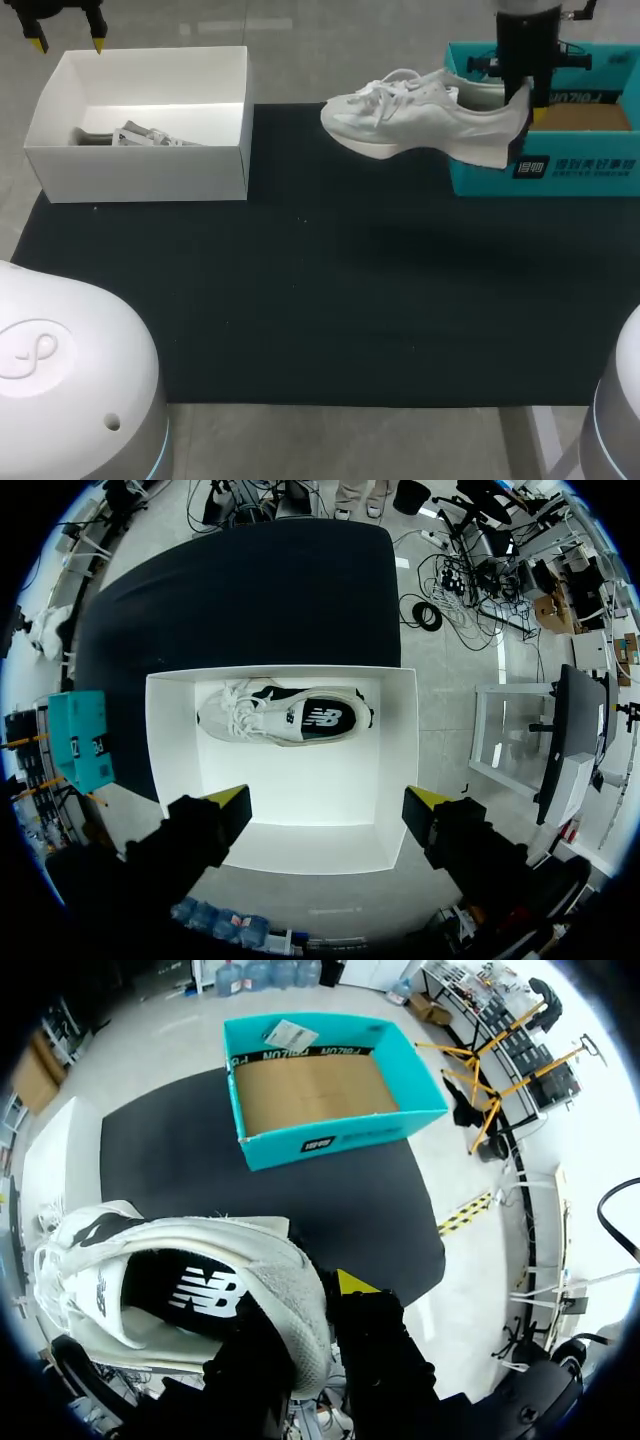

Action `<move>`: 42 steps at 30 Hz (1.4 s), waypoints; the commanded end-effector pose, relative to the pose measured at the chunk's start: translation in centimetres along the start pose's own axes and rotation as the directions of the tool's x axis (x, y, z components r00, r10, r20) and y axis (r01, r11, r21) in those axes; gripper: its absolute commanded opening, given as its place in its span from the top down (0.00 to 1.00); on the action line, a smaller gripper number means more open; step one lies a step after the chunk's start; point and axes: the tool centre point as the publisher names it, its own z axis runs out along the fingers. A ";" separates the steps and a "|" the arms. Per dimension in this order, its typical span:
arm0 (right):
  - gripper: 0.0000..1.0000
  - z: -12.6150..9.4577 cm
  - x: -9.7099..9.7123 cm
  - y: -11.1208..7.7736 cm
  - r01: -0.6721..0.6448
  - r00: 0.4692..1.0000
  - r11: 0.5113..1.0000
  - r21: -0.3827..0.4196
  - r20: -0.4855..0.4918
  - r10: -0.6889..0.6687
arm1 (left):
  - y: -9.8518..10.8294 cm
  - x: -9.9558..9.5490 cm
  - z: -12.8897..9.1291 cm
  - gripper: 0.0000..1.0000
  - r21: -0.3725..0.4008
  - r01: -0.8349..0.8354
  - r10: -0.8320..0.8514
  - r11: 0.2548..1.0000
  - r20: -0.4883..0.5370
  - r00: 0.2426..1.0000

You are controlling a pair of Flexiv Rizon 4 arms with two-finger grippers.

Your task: Take the shoe out of the shoebox, open the shoe tongue, remove and reinsert the insole, then place the shoe into the shoebox

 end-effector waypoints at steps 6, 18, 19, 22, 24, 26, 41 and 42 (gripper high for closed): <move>1.00 0.8 2.5 -5.3 0.001 1.000 1.000 -0.017 0.000 -0.001 | 0.0 0.0 0.0 0.00 0.000 -0.001 0.001 1.000 -0.002 1.000; 1.00 2.1 3.3 -9.6 0.070 0.997 0.997 0.022 -0.020 -0.070 | 0.0 0.0 0.0 0.00 0.000 -0.001 0.001 1.000 -0.002 1.000; 1.00 2.1 3.3 -9.7 0.070 0.997 0.997 0.022 -0.019 -0.070 | 0.0 0.0 0.0 0.00 0.000 -0.001 0.001 1.000 -0.002 1.000; 1.00 2.3 3.3 -9.8 0.071 0.997 0.997 0.021 -0.016 -0.071 | 0.0 0.0 0.0 0.00 0.000 -0.001 0.001 1.000 -0.002 1.000; 1.00 2.6 3.6 -10.1 0.089 0.996 0.996 0.012 -0.027 -0.088 | 0.0 0.0 0.0 0.00 0.000 -0.001 0.001 1.000 -0.002 1.000; 1.00 2.7 3.9 -10.5 0.096 0.995 0.995 0.013 -0.042 -0.095 | 0.0 0.0 0.0 0.00 0.000 -0.001 0.001 1.000 -0.002 1.000; 1.00 4.9 5.2 -13.2 0.108 0.994 0.993 0.050 -0.037 -0.106 | 0.0 0.0 0.0 0.00 0.000 -0.001 0.001 1.000 -0.002 1.000; 1.00 5.3 5.4 -13.3 0.110 0.994 0.993 0.050 -0.034 -0.108 | 0.0 0.0 0.0 0.00 0.000 -0.001 0.001 1.000 -0.002 1.000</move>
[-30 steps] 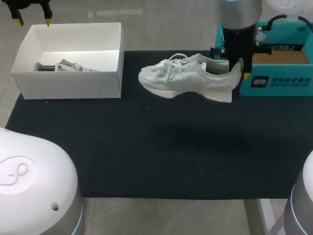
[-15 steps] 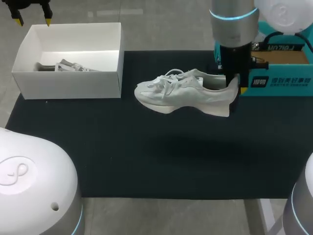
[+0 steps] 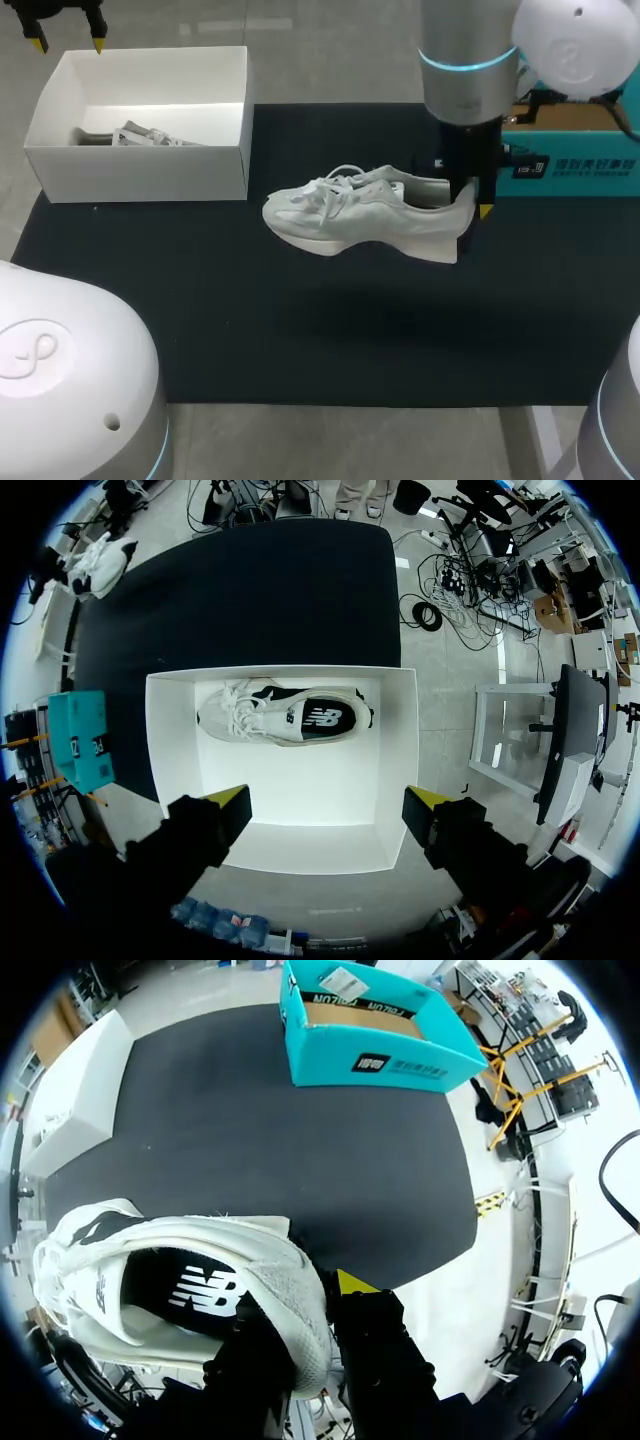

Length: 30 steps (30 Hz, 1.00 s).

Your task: Take the shoe out of the shoebox, open the shoe tongue, remove and reinsert the insole, then place the shoe into the shoebox

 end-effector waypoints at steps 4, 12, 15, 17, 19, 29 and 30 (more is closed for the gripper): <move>1.00 3.1 1.3 -0.5 0.006 1.000 1.000 0.018 0.005 -0.006 | 0.0 0.0 0.0 0.00 0.000 -0.001 0.001 1.000 -0.002 1.000; 1.00 6.8 2.8 -0.8 0.022 1.000 0.999 0.027 0.007 -0.022 | 0.0 0.0 0.0 0.00 0.000 -0.001 0.001 1.000 -0.002 1.000; 1.00 8.0 3.0 -0.5 0.023 0.999 1.000 0.017 0.032 -0.023 | 0.0 0.0 0.0 0.00 0.000 -0.001 0.001 1.000 -0.002 1.000; 1.00 9.1 3.0 -0.1 0.022 0.998 1.000 0.015 0.050 -0.023 | 0.0 0.0 0.0 0.00 0.000 -0.001 0.001 1.000 -0.002 1.000; 1.00 10.0 3.0 0.1 0.022 0.998 1.000 0.010 0.059 -0.023 | 0.0 0.0 0.0 0.00 0.000 -0.001 0.001 1.000 -0.002 1.000; 1.00 13.3 2.9 0.3 0.052 0.996 0.999 0.013 0.066 -0.052 | 0.0 0.0 0.0 0.00 0.000 -0.001 0.001 1.000 -0.002 1.000; 1.00 13.5 2.8 0.1 0.051 0.996 0.999 0.011 0.067 -0.051 | 0.0 0.0 0.0 0.00 0.000 -0.001 0.001 1.000 -0.002 1.000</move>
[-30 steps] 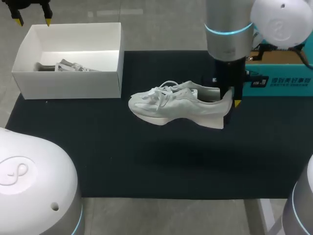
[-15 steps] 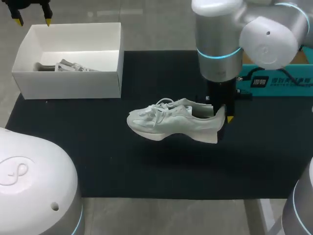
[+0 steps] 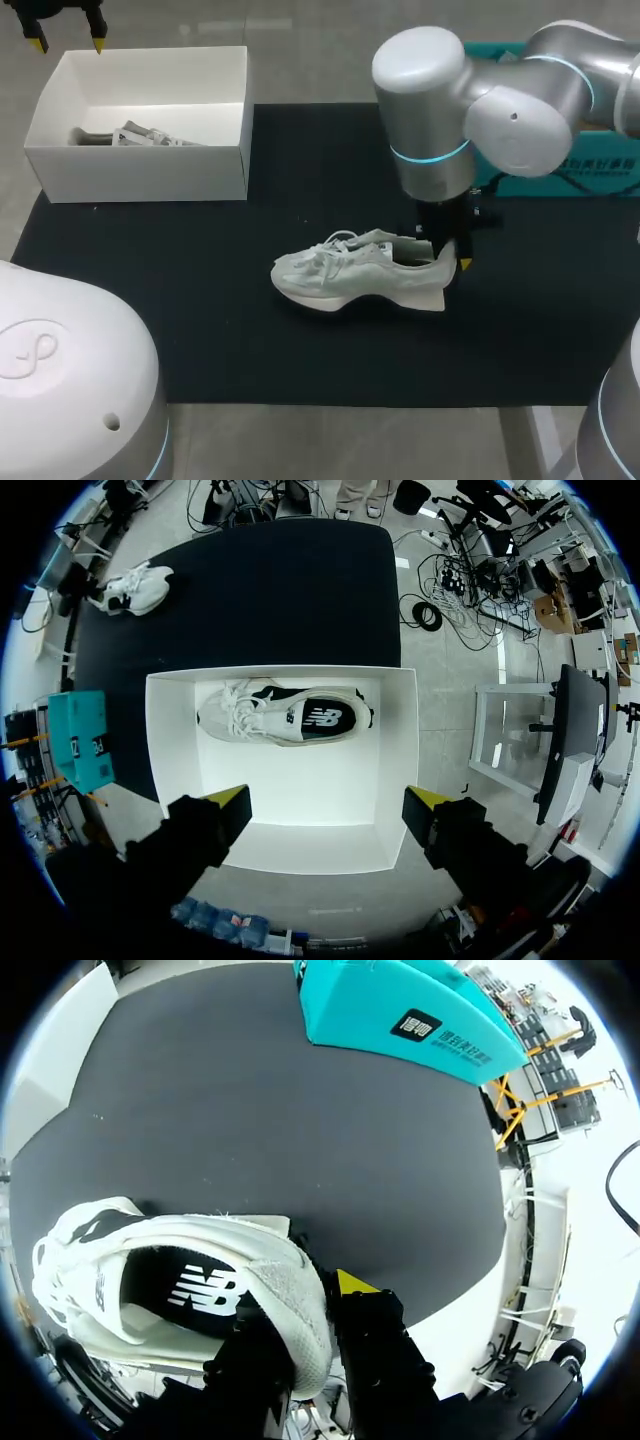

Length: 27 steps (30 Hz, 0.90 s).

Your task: Take the shoe out of the shoebox, open the shoe tongue, remove and reinsert the insole, then place the shoe into the shoebox

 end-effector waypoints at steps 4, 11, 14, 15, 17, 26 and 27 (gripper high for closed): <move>1.00 1.9 -0.3 -0.7 -0.032 0.999 0.999 0.004 0.003 0.032 | 0.0 0.0 0.0 0.00 0.000 -0.001 0.001 1.000 -0.002 1.000; 1.00 3.6 -0.8 -0.6 -0.061 0.998 0.998 0.015 0.001 0.061 | 0.0 0.0 0.0 0.00 0.000 -0.001 0.001 1.000 -0.002 1.000; 1.00 4.4 -0.8 -0.5 -0.063 0.998 0.998 0.023 0.003 0.063 | 0.0 0.0 0.0 0.00 0.000 -0.001 0.001 1.000 -0.002 1.000; 1.00 4.5 -0.8 -0.4 -0.063 0.998 0.998 0.023 0.005 0.063 | 0.0 0.0 0.0 0.00 0.000 -0.001 0.001 1.000 -0.002 1.000; 1.00 4.8 -1.0 -0.2 -0.069 0.998 0.997 0.024 0.008 0.069 | 0.0 0.0 0.0 0.00 0.000 -0.001 0.001 1.000 -0.002 1.000; 0.00 2.8 -1.4 -0.1 -0.086 0.996 0.996 -0.003 0.015 0.086 | 0.0 0.0 0.0 0.00 0.000 -0.001 0.001 1.000 -0.002 1.000; 0.00 2.3 -1.4 -0.2 -0.087 0.996 0.996 -0.005 0.011 0.087 | 0.0 0.0 0.0 0.00 0.000 -0.001 0.001 1.000 -0.002 1.000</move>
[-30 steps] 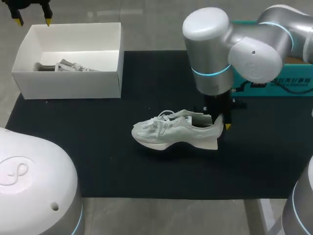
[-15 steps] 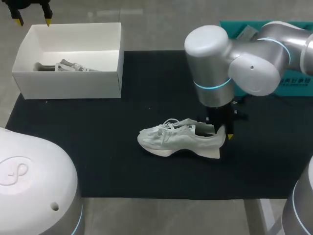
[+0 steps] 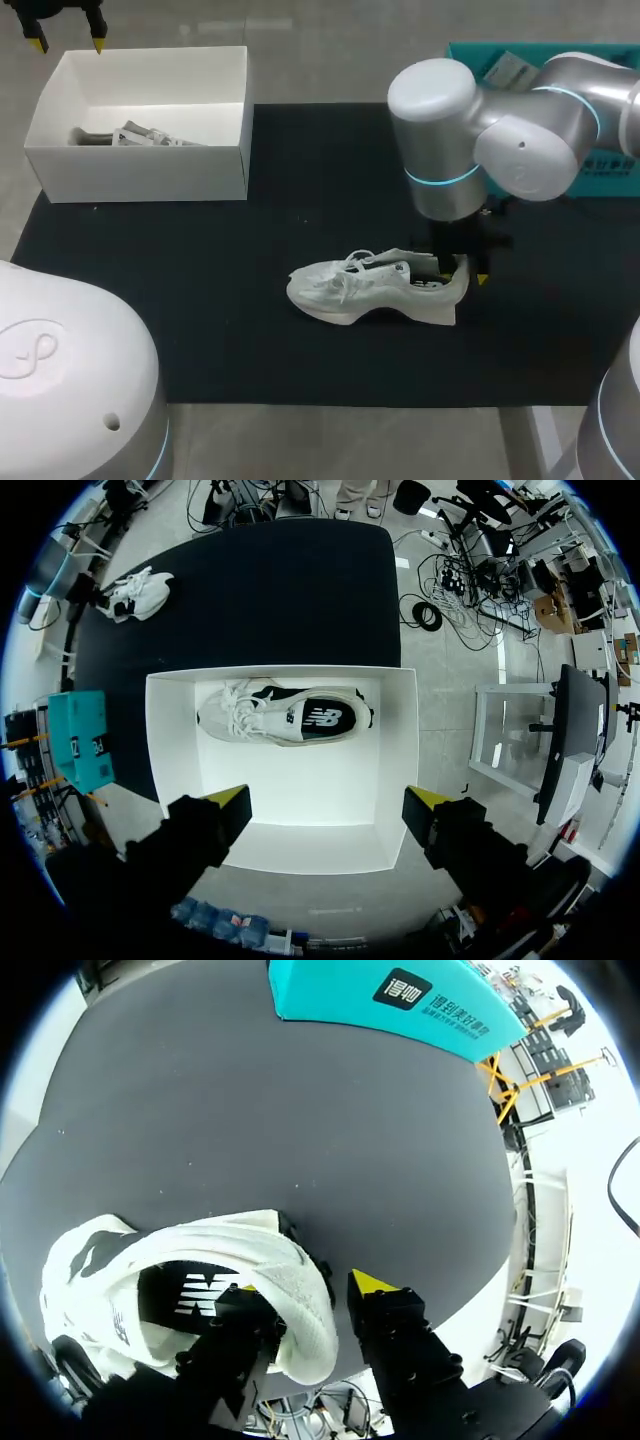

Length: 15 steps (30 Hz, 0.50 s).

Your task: Take the shoe out of the shoebox, open the shoe tongue, remove and reinsert the insole, then place the shoe into the shoebox

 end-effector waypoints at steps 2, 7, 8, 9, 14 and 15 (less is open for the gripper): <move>0.00 -2.6 -0.5 -0.9 -0.006 1.000 1.000 -0.014 -0.007 0.006 | 0.0 0.0 0.0 0.00 0.000 -0.001 0.001 1.000 -0.002 1.000; 0.00 -5.3 -0.8 -1.1 -0.013 0.999 0.999 -0.041 -0.046 0.011 | 0.0 0.0 0.0 0.00 0.000 -0.001 0.001 1.000 -0.002 1.000; 0.00 -5.7 -0.9 -1.0 -0.018 0.999 0.999 -0.051 -0.052 0.015 | 0.0 0.0 0.0 0.00 0.000 -0.001 0.001 1.000 -0.002 1.000; 0.00 -6.3 -0.9 -0.8 -0.024 0.998 0.998 -0.062 -0.064 0.020 | 0.0 0.0 0.0 0.00 0.000 -0.001 0.001 1.000 -0.002 1.000; 0.00 -8.8 -0.6 0.1 -0.020 0.996 0.994 -0.107 -0.094 0.010 | 0.0 0.0 0.0 0.00 0.000 -0.001 0.001 1.000 -0.002 1.000; 0.00 -9.4 -0.6 0.3 -0.015 0.995 0.994 -0.106 -0.095 0.004 | 0.0 0.0 0.0 0.00 0.000 -0.001 0.001 1.000 -0.002 1.000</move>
